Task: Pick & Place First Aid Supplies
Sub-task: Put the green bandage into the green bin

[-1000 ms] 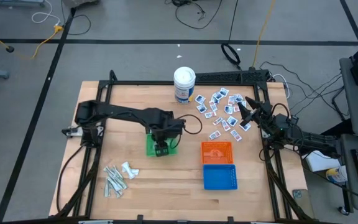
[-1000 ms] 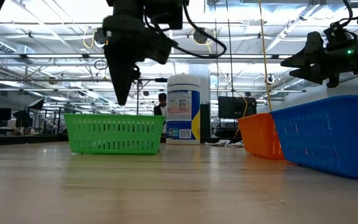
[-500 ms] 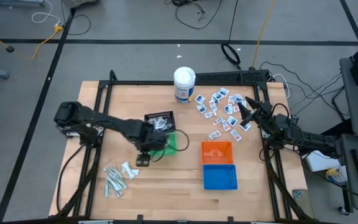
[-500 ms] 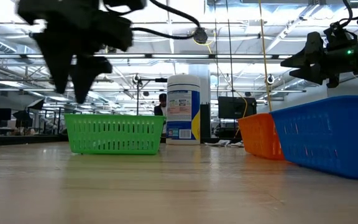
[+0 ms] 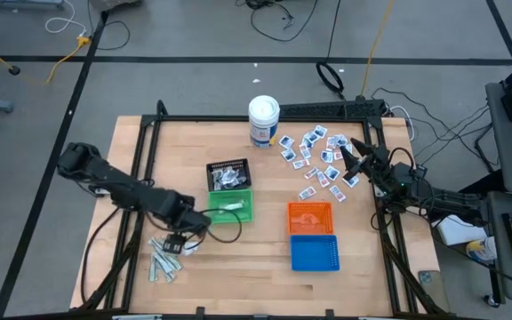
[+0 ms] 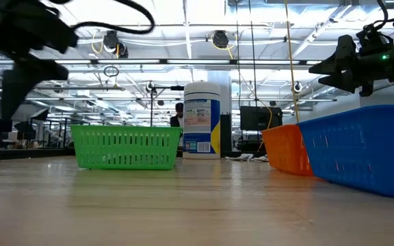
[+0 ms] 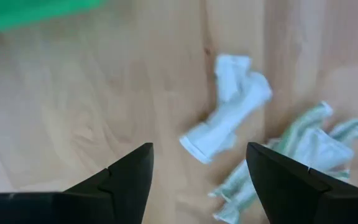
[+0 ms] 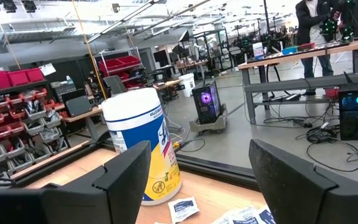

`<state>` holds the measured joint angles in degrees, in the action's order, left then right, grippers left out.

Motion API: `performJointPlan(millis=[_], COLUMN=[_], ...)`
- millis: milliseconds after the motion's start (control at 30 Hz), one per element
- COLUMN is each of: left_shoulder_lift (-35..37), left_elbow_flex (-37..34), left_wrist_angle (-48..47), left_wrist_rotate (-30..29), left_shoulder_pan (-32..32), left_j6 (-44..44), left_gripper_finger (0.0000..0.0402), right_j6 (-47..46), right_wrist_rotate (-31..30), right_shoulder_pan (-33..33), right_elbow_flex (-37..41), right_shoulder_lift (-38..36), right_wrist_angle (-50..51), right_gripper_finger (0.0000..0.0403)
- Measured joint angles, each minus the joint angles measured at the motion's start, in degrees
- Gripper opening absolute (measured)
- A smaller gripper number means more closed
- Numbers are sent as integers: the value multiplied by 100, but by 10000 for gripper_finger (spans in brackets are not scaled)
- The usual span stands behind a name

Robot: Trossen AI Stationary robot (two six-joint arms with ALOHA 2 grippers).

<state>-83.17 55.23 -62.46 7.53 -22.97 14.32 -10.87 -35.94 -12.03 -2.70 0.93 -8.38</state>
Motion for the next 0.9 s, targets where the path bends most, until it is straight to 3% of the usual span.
performJointPlan(millis=[300, 567, 900], left_shoulder_lift=[-23, -17, -18], left_elbow_flex=[-624, -1219, -1358], left_wrist_angle=[870, 1716, 1760], left_wrist_rotate=[-3, -7, -161], left_shoulder_pan=[-597, -685, -685], left_j6=[506, 557, 486], left_gripper_finger=[269, 269, 258], right_j6=[0, 0, 0], right_wrist_rotate=[0, 0, 0], right_shoulder_pan=[1, 0, 0], right_elbow_flex=[1, 2, 0], right_shoulder_lift=[0, 0, 2], right_wrist_angle=[0, 0, 0], right_gripper_finger=[267, 267, 267])
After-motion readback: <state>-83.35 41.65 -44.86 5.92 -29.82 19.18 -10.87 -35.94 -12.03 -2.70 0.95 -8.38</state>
